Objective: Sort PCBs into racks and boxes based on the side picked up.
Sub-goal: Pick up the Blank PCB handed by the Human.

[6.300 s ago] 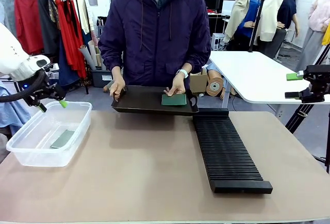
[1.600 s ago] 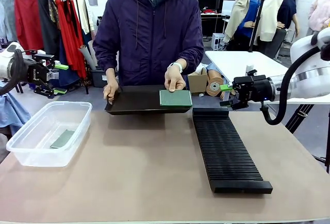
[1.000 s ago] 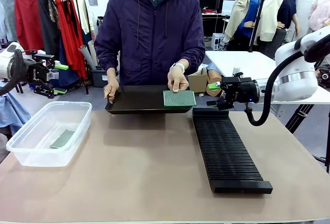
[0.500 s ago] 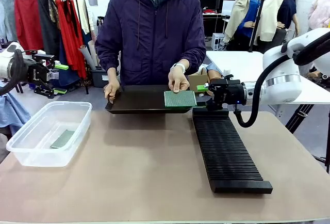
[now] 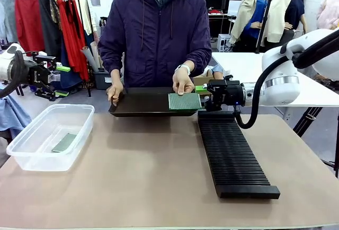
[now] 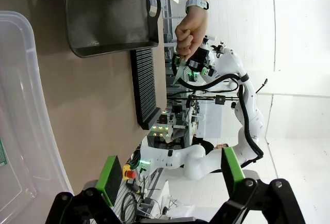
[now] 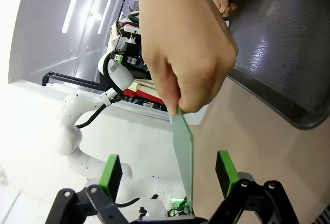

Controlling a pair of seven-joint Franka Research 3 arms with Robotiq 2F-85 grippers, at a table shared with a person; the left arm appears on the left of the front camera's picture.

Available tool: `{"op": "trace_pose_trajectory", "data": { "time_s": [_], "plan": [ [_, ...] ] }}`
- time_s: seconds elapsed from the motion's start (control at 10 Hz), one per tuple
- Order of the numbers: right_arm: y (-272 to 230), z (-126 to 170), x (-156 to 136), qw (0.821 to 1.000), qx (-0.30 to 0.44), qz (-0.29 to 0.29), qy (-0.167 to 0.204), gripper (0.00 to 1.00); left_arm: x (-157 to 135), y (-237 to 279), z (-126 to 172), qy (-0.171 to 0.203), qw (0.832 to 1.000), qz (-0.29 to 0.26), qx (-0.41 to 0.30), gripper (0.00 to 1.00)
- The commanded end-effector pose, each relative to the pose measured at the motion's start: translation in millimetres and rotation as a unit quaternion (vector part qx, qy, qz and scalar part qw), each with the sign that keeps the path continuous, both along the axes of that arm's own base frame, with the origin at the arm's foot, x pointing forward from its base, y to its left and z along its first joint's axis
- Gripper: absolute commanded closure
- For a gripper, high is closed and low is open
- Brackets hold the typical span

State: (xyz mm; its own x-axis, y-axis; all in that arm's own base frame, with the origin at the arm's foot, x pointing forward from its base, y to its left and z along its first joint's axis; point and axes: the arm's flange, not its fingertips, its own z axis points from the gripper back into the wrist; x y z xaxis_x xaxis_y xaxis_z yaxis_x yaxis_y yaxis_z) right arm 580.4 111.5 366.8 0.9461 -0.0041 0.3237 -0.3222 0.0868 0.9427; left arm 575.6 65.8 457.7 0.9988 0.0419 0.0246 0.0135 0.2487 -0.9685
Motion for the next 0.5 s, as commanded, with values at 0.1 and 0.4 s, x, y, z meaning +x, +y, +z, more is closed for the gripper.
{"op": "trace_pose_trajectory", "data": {
  "time_s": [0.1,0.4],
  "plan": [
    [9.4,2.2,11.1,1.0,0.005,-0.004,-0.012,0.24,-0.6,0.0,2.1,0.002,1.0,0.004,0.002,0.0],
    [11.3,2.0,14.2,1.0,0.0,-0.002,-0.007,0.77,-0.6,0.0,2.1,0.002,1.0,0.004,0.002,0.0]
  ]
}}
